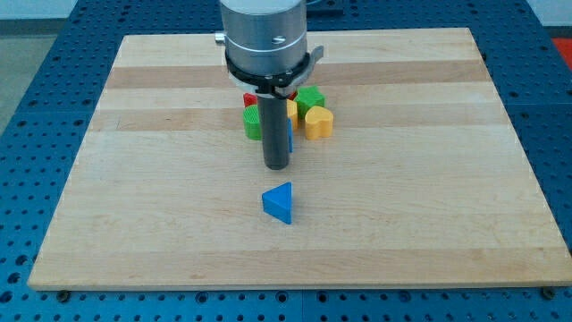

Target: Push blue triangle towards blue cube

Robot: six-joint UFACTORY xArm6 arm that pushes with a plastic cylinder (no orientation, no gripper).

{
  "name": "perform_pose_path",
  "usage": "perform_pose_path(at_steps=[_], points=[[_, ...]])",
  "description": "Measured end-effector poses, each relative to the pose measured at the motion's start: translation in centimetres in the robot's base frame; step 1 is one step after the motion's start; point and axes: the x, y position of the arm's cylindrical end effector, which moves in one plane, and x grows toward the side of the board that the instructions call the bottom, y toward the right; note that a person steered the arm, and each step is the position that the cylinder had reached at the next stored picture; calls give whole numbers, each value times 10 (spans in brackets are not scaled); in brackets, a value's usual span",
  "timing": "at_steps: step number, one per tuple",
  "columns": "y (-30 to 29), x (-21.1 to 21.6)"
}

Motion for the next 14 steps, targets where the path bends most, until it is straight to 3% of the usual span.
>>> perform_pose_path(at_steps=[2, 4, 7, 9, 14], points=[[6, 10], [-32, 62], [-34, 133], [-34, 104], [36, 103]])
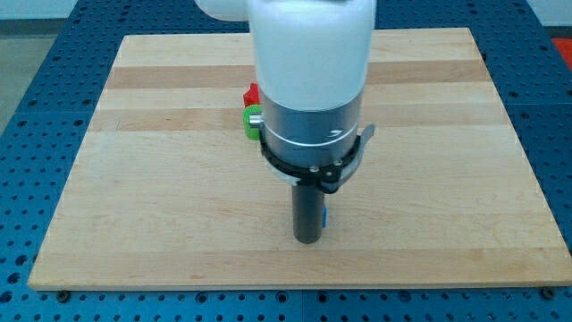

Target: Push blue triangle towards blue cube

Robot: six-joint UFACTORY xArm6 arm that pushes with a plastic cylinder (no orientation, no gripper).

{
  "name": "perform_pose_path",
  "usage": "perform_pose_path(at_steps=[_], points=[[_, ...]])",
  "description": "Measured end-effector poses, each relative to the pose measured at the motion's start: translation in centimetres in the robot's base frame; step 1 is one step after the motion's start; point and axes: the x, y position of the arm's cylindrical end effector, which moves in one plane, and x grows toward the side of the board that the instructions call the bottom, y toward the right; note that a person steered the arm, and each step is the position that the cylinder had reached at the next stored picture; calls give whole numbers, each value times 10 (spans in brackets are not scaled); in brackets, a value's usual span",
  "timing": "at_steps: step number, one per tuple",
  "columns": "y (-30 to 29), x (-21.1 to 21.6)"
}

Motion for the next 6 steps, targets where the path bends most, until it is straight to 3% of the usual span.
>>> perform_pose_path(at_steps=[2, 6], points=[[16, -15], [-8, -30]])
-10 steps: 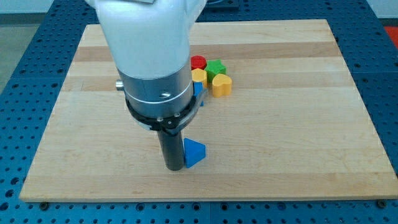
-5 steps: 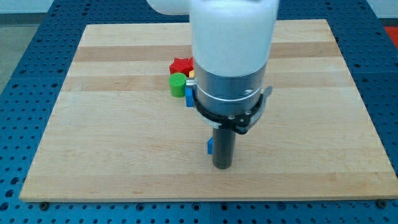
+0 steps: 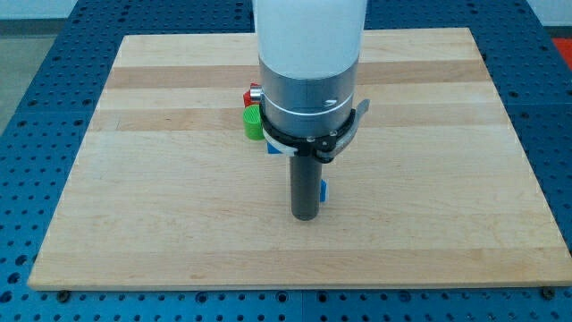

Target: Push blue triangle towards blue cube

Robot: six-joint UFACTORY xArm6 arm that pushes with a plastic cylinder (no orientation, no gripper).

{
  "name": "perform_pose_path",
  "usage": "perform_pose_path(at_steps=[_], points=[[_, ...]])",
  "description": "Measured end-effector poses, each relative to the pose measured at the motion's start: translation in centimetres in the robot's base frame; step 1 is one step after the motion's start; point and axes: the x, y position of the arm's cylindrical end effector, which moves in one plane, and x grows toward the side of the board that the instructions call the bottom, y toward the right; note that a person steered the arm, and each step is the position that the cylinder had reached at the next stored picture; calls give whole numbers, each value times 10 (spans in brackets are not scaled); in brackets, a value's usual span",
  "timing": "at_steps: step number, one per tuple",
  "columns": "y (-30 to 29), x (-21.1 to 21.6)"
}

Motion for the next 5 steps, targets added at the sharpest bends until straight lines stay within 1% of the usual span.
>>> perform_pose_path(at_steps=[3, 5], points=[[3, -20], [25, -22]])
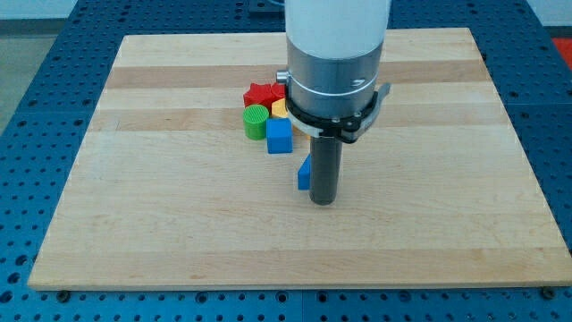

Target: Push blue triangle towards blue cube

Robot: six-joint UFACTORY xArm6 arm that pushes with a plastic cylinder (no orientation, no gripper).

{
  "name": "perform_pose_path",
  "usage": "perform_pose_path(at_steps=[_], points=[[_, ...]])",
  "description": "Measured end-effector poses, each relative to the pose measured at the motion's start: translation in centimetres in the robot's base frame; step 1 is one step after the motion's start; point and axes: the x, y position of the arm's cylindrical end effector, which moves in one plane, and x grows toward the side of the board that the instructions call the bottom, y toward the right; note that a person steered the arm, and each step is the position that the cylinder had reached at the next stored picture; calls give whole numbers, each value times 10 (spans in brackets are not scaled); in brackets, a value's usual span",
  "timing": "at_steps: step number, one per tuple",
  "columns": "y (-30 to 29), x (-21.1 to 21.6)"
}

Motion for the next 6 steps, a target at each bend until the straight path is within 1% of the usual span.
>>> perform_pose_path(at_steps=[4, 6], points=[[-10, -30], [-15, -36]])
